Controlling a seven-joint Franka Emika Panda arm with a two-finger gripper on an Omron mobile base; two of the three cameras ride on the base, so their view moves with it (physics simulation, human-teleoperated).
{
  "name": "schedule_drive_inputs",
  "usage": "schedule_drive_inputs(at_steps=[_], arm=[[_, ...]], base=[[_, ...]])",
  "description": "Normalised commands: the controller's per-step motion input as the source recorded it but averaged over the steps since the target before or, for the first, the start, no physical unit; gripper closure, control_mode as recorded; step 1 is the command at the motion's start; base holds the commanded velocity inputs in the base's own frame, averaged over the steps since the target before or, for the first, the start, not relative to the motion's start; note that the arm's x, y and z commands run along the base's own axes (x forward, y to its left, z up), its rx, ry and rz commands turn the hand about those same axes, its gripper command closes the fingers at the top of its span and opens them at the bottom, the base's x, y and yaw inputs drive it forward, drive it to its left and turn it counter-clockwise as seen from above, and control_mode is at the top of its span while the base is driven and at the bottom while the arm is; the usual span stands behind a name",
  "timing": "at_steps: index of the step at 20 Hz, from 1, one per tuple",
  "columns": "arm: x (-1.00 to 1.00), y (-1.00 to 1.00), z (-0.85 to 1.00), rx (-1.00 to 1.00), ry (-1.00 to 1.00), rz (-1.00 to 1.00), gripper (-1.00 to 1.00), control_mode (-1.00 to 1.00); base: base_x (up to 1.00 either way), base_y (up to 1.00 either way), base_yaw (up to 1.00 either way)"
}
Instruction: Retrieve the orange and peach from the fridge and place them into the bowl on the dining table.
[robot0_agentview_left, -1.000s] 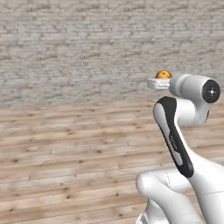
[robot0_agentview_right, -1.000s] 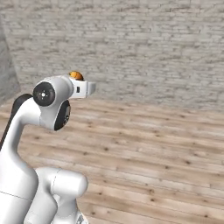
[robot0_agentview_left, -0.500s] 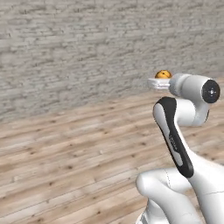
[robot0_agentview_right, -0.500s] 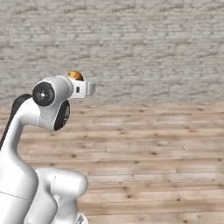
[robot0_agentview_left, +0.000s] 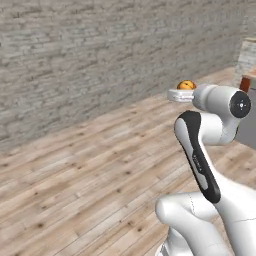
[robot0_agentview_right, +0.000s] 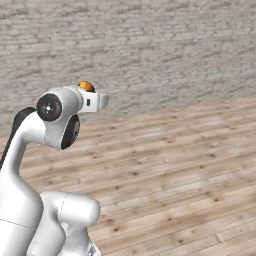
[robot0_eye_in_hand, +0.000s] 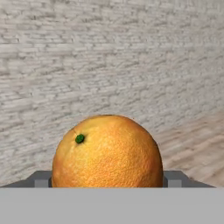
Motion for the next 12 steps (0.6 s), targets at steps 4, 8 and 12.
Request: schedule_drive_inputs(at_steps=[4, 8, 12], arm=[[0.00, 0.00, 0.00, 0.00, 0.00, 0.00, 1.00, 1.00], [0.00, 0.00, 0.00, 0.00, 0.00, 0.00, 1.00, 1.00], [0.00, 0.00, 0.00, 0.00, 0.00, 0.00, 1.00, 1.00]], base=[[0.53, -0.24, -0.47], [0.39, -0.29, -0.47], [0.39, -0.19, -0.47]])
